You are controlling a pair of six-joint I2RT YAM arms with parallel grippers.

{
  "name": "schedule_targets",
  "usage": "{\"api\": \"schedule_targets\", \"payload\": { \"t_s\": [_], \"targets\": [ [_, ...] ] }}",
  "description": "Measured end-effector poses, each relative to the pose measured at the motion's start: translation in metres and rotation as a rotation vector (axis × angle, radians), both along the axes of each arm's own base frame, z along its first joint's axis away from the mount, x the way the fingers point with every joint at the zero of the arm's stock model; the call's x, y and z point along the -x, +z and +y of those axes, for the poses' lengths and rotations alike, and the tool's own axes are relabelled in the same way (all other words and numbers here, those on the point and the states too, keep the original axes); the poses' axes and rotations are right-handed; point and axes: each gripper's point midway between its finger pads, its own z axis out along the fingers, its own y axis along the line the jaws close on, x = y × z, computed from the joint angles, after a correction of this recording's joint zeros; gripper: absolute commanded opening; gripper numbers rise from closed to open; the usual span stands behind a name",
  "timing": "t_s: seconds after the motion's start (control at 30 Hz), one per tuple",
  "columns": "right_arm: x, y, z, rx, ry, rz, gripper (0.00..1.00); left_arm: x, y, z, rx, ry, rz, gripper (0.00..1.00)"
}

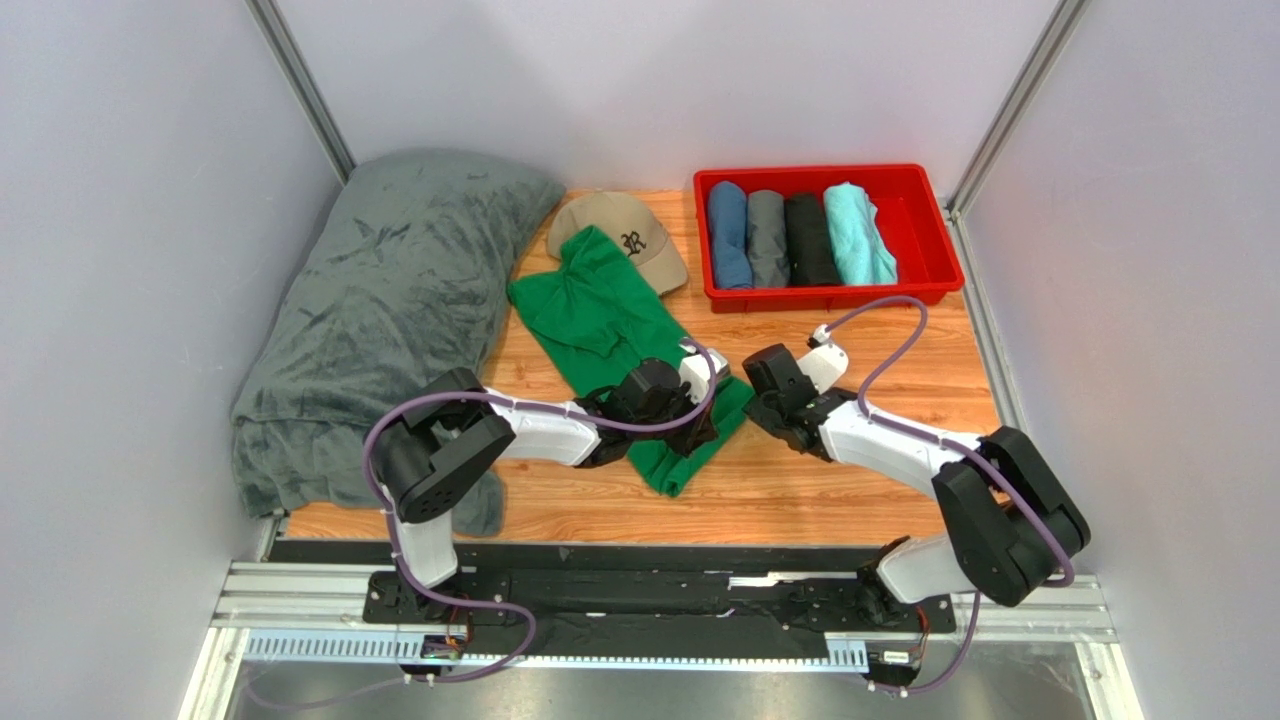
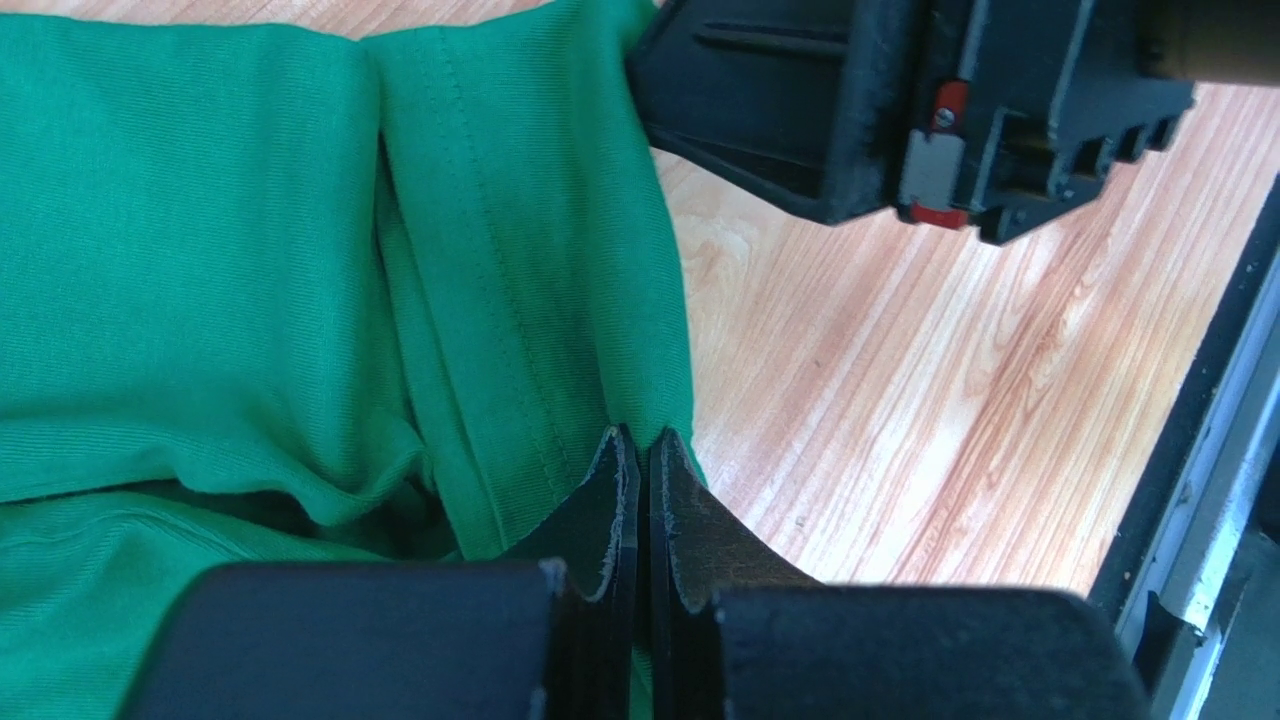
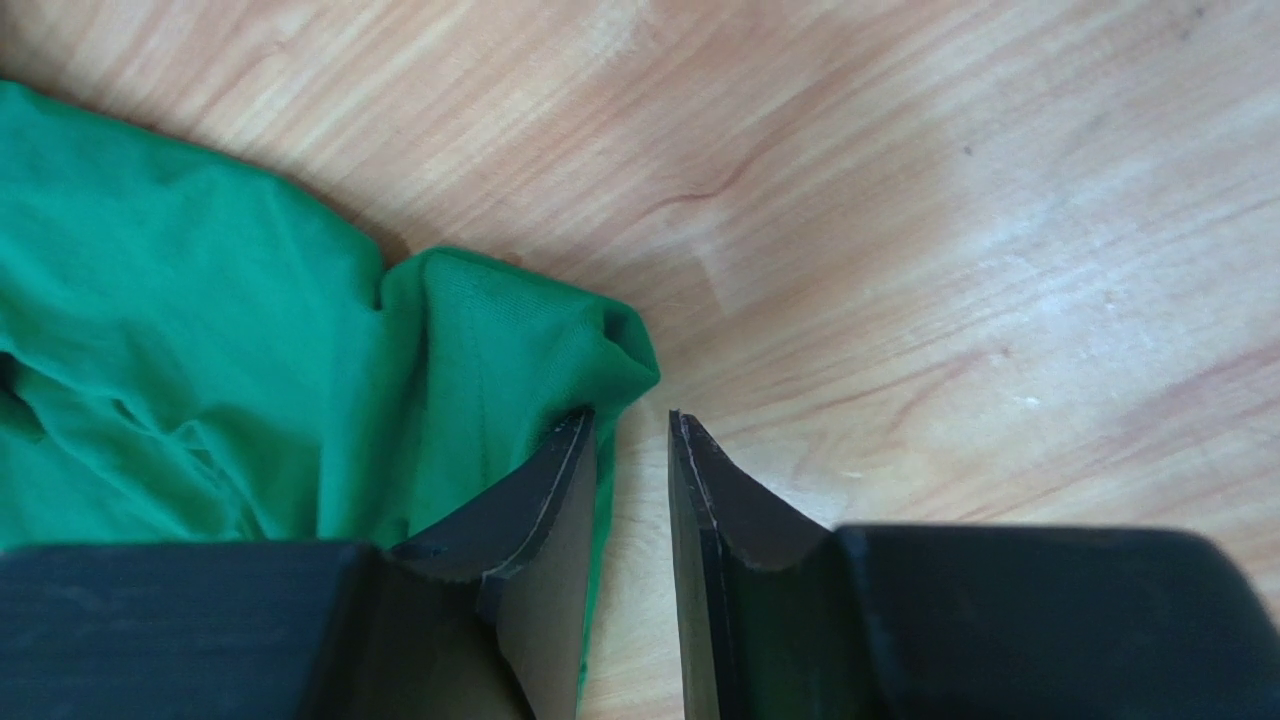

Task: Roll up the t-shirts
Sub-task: Roll the T-shirt to the center of the board.

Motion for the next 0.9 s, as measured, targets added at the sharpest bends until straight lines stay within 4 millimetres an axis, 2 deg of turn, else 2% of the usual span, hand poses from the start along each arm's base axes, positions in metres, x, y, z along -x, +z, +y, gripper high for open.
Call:
{"api": "schedule_targets", "payload": {
  "t_s": [0.2, 0.47, 0.9],
  "targets": [
    [-0.011, 0.011, 0.009, -0.028, 0.01, -0.041, 0.29, 0.001, 0.005, 0.001, 0.009, -0.001, -0.005, 0.0],
    [-0.014, 0.014, 0.015, -0.059, 0.021, -0.058, 0.29, 0.002, 0.009, 0.002, 0.014, 0.0, -0.007, 0.0],
    [-0.009, -0.005, 0.029, -0.045, 0.065, -0.011, 0.4, 0.001, 0.004, 0.007, -0.007, 0.011, 0.012, 0.0]
  ]
}}
